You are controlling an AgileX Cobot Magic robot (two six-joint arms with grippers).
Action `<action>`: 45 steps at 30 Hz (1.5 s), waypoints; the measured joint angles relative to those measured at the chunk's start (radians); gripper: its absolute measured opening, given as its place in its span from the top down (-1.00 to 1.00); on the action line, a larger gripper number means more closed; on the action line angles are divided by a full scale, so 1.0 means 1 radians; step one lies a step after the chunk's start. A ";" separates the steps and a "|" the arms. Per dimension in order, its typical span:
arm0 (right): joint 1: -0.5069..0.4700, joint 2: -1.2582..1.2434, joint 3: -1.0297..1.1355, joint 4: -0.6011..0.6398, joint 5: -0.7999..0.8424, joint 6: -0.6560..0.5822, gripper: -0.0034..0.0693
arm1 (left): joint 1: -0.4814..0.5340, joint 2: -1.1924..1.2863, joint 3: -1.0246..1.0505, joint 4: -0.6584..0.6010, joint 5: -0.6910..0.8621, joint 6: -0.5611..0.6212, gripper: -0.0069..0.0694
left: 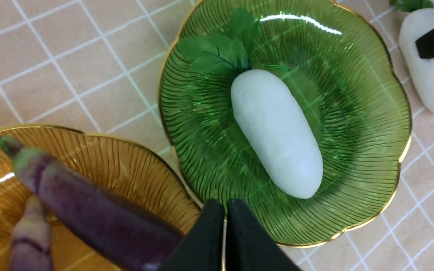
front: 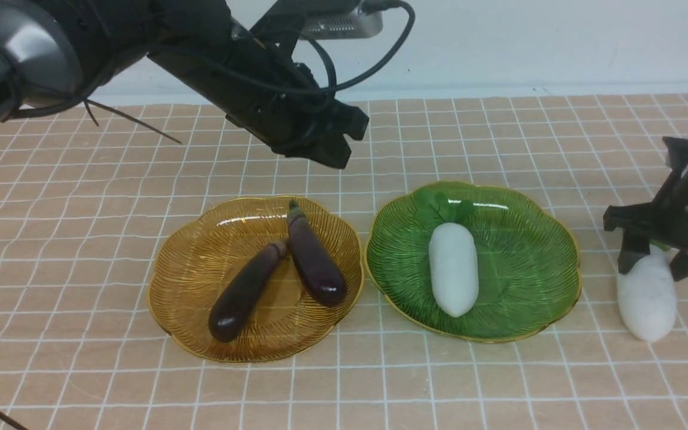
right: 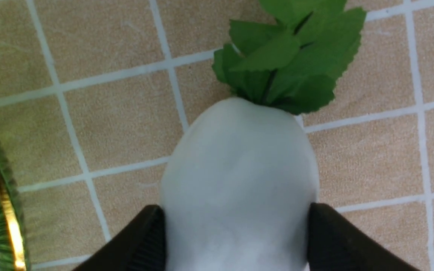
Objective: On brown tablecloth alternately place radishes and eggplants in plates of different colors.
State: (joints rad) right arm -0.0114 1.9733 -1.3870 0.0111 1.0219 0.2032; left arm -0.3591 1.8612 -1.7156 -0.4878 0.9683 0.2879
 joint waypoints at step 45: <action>0.137 -0.630 -0.208 0.250 0.225 -0.255 0.78 | 0.000 -0.496 0.000 0.406 0.276 -0.230 0.83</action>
State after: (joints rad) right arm 0.1253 1.3433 -1.5947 0.2610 1.2469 -0.0517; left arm -0.3591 1.3649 -1.7156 -0.0818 1.2443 0.0575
